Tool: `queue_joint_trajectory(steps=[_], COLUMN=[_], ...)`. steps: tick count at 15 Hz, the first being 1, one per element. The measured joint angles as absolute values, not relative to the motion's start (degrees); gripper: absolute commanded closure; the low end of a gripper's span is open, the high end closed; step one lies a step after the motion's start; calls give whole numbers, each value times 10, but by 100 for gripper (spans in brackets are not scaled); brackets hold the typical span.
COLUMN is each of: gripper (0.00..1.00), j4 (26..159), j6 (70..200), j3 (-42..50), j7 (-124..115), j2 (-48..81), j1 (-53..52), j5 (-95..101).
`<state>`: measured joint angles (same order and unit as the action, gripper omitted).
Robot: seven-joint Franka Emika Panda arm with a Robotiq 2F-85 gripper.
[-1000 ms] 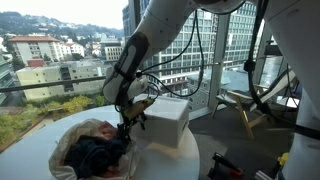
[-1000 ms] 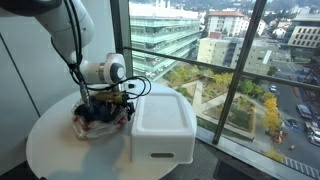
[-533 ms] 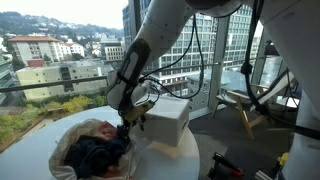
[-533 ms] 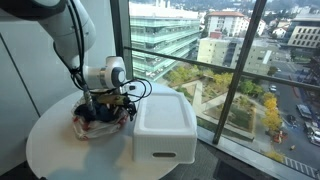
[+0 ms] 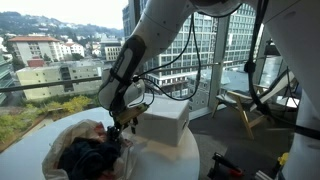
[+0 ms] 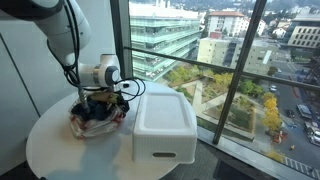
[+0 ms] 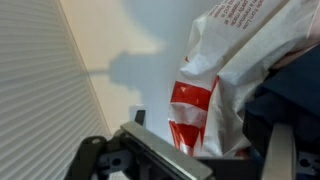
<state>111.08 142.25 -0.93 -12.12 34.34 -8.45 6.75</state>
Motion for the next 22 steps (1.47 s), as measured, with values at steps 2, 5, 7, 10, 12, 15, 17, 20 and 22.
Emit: queue_joint_trajectory(steps=[2,5,7,10,12,15,17,20,22], gripper=[0,0,0,0,0,0,0,19,34], j4=[1111,1110,1109,1108,1107,1102,1096,1083,1076], j6=[1422,1422,1422,1422,1422,1419,1404,1387,1380], j3=[-16,-35,-41,-43,-42,-40,-38,-37,-38], j7=[-109,-82,-76,-68,-65,-59,-54,-43,-29], j2=[343,343,343,347,351,362,372,385,390], j1=[-83,-80,-80,-80,-81,-84,-86,-90,-90], j5=[56,35,33,32,33,42,54,65,65])
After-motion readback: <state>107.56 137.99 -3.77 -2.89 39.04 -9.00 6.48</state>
